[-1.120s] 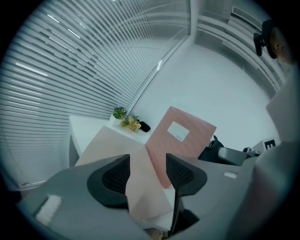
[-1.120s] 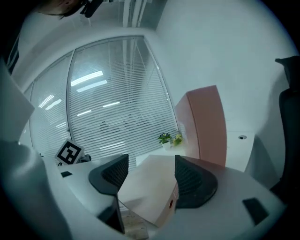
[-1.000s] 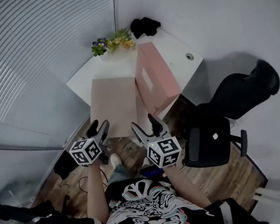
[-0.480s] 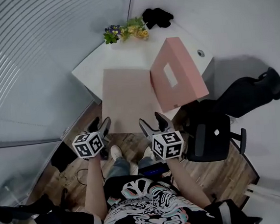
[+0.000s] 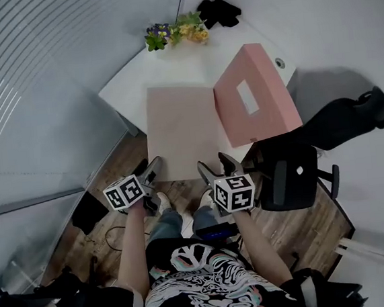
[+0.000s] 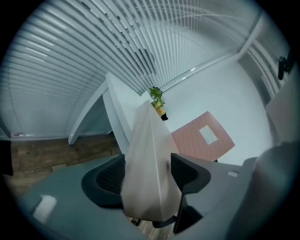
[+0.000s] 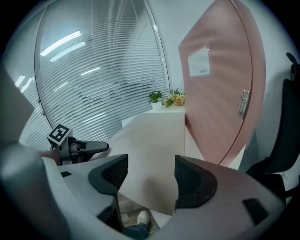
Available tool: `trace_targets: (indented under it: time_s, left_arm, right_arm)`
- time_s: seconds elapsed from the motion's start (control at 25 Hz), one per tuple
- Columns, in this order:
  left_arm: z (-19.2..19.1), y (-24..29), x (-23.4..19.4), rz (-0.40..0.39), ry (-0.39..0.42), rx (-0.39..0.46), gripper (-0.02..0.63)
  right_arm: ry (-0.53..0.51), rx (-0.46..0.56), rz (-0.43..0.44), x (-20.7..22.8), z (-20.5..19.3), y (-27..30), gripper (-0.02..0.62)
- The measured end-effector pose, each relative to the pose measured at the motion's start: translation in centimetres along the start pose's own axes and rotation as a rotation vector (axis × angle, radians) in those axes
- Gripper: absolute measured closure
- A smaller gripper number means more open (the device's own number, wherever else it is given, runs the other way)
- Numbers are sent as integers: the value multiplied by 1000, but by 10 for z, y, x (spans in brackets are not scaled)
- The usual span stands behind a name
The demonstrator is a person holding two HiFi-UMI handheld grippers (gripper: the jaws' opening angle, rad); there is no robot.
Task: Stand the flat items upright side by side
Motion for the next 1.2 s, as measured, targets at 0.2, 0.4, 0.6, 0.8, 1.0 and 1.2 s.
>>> trace_targets:
  time_s: [0.2, 0.4, 0.6, 0.8, 1.0, 1.2]
  left_arm:
    - [-6, 8, -12, -51, -104, -6, 290]
    - [-8, 12, -21, -99, -173, -20, 245]
    - [-9, 22, -25, -163, -247, -52, 247]
    - [-8, 24, -26, -167, -249, -66, 265]
    - [-7, 22, -21, -158, -243, -53, 273]
    - [-11, 19, -9, -138, -230, -37, 279]
  right_arm:
    - [-11, -34, -22, -3, -4, 6, 285]
    - [-12, -78, -40, -4, -12, 10, 276]
    - [-53, -80, -71, -5, -13, 12, 293]
    - [-18, -84, -77, -2, -13, 14, 313]
    - [-3, -108, -55, 0, -11, 16, 310]
    - [27, -127, -18, 8, -10, 15, 305]
Point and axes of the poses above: the fingertips, and each gripper's own axes: y forward along the fingers, x to its right, z out of its top, the point moved 9 cm from there along -y, backward along the fingers, and after that the axes turned 13 degrees about -z, right-handed, at the moved point
